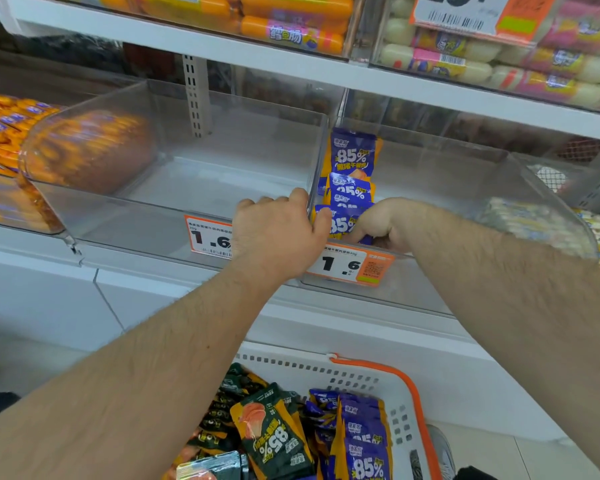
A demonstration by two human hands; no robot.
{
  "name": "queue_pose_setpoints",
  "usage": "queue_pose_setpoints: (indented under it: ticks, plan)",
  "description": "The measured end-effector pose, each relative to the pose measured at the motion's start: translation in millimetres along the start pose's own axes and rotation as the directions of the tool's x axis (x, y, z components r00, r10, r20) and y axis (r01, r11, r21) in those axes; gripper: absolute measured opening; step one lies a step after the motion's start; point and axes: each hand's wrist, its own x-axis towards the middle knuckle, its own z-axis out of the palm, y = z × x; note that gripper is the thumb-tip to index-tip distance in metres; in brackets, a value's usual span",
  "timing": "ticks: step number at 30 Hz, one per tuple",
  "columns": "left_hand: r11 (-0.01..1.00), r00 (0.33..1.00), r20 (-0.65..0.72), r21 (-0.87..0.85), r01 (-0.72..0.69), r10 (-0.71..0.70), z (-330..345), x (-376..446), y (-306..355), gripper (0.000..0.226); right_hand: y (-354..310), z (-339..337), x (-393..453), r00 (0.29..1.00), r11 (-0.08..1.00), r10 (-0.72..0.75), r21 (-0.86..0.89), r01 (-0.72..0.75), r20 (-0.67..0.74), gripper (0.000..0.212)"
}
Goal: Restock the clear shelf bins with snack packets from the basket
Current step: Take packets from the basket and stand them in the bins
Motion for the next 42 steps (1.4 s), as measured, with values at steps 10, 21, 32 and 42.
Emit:
queue_pose_setpoints:
  ticks: [10,21,32,42]
  plan:
    - [0.988,0.999,0.049,-0.153,0.021,-0.014,-11,0,-1,0.051,-1,-8,-56,0.934,0.939,-0.123,-0.344,0.0,-0.336,0.035]
    - [0.807,0.995,-0.064,-0.582,-0.096,0.073,32,-151,-14,0.038,111,122,-126,0.348,0.495,-0.867,-0.532,0.687,-0.357,0.011]
    - [0.71,0.744,0.665,-0.498,0.499,-0.057,82,-292,-29,0.012,245,239,-73,0.912,0.365,0.013,-0.851,0.376,0.409,0.02]
    - [0.642,0.679,0.726,-0.472,0.604,-0.105,85,-303,-32,0.024,288,269,-76,0.962,0.452,0.03,-0.862,0.229,0.272,0.103]
